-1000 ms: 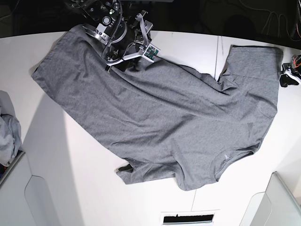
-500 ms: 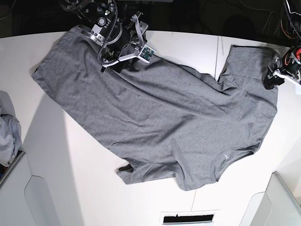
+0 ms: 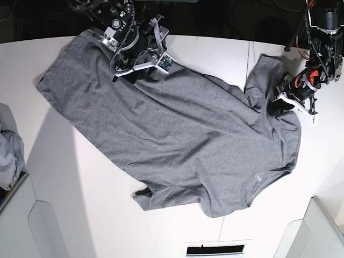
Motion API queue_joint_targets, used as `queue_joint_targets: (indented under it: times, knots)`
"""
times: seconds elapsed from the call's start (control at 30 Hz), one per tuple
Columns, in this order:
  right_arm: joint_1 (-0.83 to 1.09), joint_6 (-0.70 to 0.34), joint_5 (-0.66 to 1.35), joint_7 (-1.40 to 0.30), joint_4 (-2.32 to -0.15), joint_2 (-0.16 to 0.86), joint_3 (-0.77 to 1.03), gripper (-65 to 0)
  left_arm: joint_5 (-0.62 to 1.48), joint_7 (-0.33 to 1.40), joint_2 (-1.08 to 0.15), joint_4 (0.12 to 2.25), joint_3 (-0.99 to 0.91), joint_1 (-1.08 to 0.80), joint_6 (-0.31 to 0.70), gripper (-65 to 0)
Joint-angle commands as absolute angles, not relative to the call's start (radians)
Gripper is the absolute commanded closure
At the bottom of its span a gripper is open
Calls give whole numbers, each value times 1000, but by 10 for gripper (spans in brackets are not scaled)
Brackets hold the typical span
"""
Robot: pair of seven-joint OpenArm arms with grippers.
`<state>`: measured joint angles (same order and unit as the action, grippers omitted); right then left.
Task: Layout the t-shirt on the table in an organized manner, then fold the t-shirt properly
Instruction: 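Lift the shirt with both grippers, stretching it in the air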
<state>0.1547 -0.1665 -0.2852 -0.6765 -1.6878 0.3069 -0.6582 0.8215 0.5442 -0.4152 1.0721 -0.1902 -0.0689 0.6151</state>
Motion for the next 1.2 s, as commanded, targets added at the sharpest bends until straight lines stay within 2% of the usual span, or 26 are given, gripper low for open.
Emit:
queue_joint_targets:
  times: [0.0, 0.07, 0.1, 0.13, 0.23, 0.3, 0.47, 0.6, 0.9, 1.0, 1.17]
  knots:
    - [153, -152, -318, -719, -1687, 319, -640, -439, 812, 540, -426, 1078, -176, -64, 615, 0]
    - [153, -152, -318, -719, -1687, 319, -618, -438, 812, 495, -427, 1078, -146, -64, 620, 0]
    - [153, -152, -318, -719, -1687, 319, -606, -413, 813, 486, -427, 1078, -136, -63, 651, 0]
    - [153, -150, -318, -719, -1687, 319, -595, -358, 828, 487, -427, 1078, -129, -60, 698, 0]
    - [153, -107, -319, -731, -1687, 319, -571, -131, 941, 494, -427, 1081, -123, -57, 698, 0]
    - [153, -108, -322, -731, -1687, 319, -558, -4, 1010, 498, -427, 1086, -124, -51, 698, 0]
    - [153, -108, -405, -733, -1695, 318, -554, 0, 1100, 498, -429, 1103, -149, -35, 698, 0]
    - [157, -108, -403, -742, -1758, 319, -554, 0, 1154, 534, -431, 1179, -252, -38, 698, 0]
    - [240, -113, -371, -764, -2048, 319, -554, 0, 1294, 611, -458, 1544, -528, -129, 698, 0]
    - [278, -163, -324, -768, -2160, 318, -554, 0, 1306, 611, -469, 1633, -624, -145, 698, 0]
    - [326, -169, -315, -786, -2333, 318, -553, 0, 1315, 599, -508, 1711, -676, -73, 698, 0]
